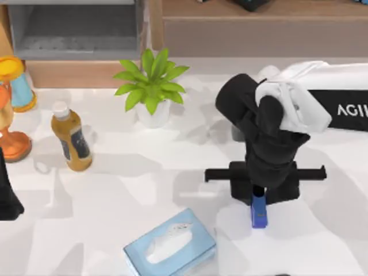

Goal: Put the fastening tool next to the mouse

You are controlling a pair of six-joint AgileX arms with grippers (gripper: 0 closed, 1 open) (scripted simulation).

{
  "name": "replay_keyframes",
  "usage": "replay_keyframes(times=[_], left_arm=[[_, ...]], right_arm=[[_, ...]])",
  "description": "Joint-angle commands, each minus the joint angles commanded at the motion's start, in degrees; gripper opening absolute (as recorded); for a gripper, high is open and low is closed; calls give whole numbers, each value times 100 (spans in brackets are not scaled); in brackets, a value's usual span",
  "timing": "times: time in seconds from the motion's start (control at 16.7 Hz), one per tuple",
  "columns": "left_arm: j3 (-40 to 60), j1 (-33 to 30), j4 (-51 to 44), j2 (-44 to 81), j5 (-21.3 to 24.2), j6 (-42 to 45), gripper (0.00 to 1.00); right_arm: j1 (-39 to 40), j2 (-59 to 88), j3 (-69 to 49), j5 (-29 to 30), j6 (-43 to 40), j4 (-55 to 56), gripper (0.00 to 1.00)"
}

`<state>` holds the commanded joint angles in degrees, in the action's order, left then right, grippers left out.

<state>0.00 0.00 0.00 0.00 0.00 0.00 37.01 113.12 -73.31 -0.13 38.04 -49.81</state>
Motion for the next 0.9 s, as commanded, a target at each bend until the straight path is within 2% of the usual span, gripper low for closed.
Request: replay_keyframes(times=[0.54, 0.9], left_arm=[[0, 0, 0, 0, 0, 0, 100], [0, 0, 0, 0, 0, 0, 100]], right_arm=[[0, 0, 0, 0, 0, 0, 98], [0, 0, 0, 0, 0, 0, 100]])
